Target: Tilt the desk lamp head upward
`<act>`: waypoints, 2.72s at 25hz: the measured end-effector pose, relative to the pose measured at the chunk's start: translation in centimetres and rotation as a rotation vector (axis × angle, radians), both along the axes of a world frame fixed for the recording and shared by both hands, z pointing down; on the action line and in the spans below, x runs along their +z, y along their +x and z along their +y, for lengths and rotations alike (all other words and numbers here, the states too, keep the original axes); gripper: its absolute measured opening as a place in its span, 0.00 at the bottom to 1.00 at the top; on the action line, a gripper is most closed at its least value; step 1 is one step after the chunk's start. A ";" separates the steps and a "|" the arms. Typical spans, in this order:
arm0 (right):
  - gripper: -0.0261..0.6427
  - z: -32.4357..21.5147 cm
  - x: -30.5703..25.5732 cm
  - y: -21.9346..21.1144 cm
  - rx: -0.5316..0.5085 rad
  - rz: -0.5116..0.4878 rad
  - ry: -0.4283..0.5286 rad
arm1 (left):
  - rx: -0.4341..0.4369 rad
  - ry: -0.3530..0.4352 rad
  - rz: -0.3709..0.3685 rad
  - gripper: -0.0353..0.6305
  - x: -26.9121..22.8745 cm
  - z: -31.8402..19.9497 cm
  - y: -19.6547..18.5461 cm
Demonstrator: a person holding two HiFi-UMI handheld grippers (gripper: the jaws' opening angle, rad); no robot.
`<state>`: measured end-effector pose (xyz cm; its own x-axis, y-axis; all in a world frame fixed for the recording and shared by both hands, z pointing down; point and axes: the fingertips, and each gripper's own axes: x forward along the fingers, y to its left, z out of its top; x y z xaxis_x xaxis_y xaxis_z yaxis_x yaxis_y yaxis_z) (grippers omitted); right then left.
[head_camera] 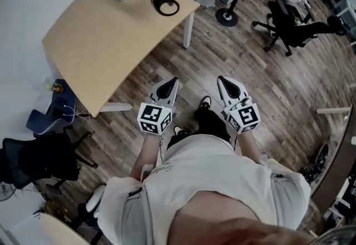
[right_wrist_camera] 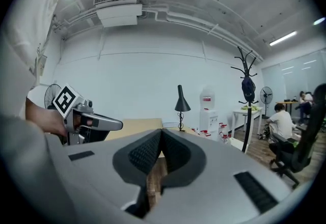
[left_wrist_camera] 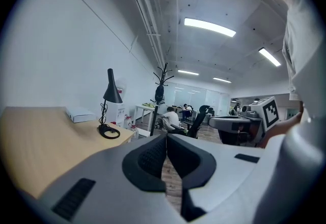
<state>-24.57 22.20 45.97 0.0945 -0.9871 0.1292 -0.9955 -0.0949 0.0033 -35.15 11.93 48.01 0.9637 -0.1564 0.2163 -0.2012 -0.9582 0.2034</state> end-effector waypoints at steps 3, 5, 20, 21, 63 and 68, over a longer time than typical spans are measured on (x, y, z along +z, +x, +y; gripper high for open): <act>0.03 -0.8 0.8 3.5 -0.003 0.035 -0.032 | 0.003 -0.001 -0.018 0.08 -0.2 -1.1 3.8; 0.03 -1.6 1.2 6.3 -0.017 0.043 -0.045 | 0.001 0.009 -0.023 0.08 -1.1 -2.0 6.8; 0.03 -10.5 3.0 21.6 -0.213 -0.017 -0.020 | -0.154 0.032 -0.093 0.08 -1.5 -7.9 20.3; 0.03 -10.8 3.2 22.2 -0.209 -0.025 -0.020 | -0.156 0.027 -0.102 0.08 -1.2 -8.2 20.7; 0.03 -43.4 7.5 31.2 -0.656 0.127 -0.238 | -0.465 -0.102 -0.035 0.08 2.2 -32.4 30.0; 0.03 -47.5 11.1 31.5 -0.781 0.193 -0.273 | -0.583 -0.103 -0.062 0.08 2.7 -33.9 30.8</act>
<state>6.88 -25.30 57.04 -0.5565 -0.7146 0.4238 -0.7544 0.6484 0.1026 -4.31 -21.96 50.73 0.7103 -0.6312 0.3115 -0.7026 -0.6620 0.2609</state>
